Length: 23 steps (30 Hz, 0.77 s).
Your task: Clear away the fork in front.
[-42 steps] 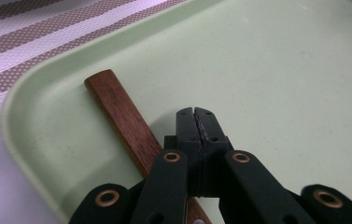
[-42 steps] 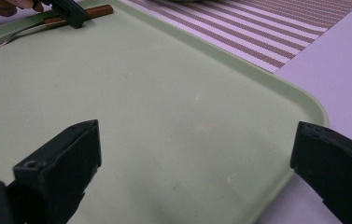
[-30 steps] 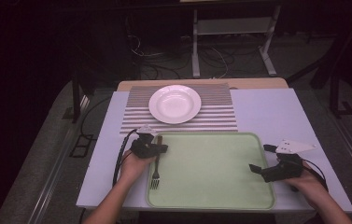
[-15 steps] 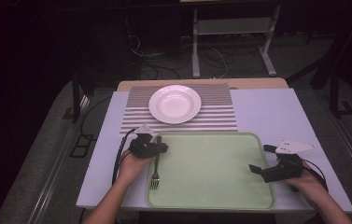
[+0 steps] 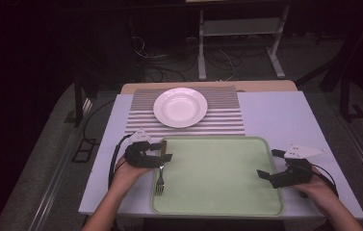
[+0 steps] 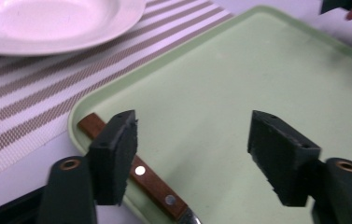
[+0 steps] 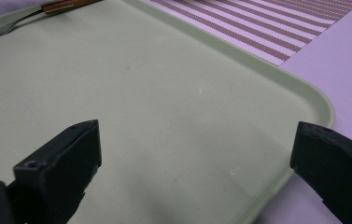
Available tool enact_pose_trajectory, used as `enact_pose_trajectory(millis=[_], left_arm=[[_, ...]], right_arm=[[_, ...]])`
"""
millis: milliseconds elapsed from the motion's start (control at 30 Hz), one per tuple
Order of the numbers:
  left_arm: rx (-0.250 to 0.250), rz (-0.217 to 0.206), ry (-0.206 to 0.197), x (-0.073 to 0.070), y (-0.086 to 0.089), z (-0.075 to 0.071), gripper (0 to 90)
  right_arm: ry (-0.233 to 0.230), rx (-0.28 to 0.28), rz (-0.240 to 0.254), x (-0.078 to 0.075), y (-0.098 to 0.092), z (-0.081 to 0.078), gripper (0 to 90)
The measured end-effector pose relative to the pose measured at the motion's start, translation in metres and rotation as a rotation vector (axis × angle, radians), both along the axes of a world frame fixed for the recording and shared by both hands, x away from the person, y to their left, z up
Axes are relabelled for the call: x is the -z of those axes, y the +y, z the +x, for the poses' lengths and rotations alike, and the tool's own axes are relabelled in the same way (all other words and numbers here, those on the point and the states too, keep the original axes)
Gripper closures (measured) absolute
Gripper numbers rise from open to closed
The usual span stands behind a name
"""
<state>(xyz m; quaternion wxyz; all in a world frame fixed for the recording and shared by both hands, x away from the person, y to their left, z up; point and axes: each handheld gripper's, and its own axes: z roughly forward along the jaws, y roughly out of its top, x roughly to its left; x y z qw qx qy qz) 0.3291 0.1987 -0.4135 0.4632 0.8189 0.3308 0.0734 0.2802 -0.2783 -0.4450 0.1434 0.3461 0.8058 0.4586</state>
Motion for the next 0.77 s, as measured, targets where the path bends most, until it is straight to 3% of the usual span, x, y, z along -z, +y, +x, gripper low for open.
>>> enact_pose_trajectory(millis=[200, 367, 433, 767], left_arm=[[0.007, 0.019, -0.025, -0.002, 0.007, -0.015, 14.7], [-0.038, 0.010, -0.066, 0.007, 0.020, -0.028, 0.4], [-0.035, 0.040, -0.086, 0.008, 0.024, -0.029, 0.0], [-0.045, 0.026, -0.063, 0.009, 0.024, -0.027, 0.0]], right_arm=[[0.002, 0.003, 0.000, 0.000, 0.000, -0.001, 2.0], [0.001, 0.002, -0.003, 0.000, 0.001, -0.001, 2.0], [0.000, 0.001, -0.003, -0.001, 0.001, -0.001, 2.0], [0.000, 0.005, 0.001, -0.001, 0.000, -0.001, 2.0]])
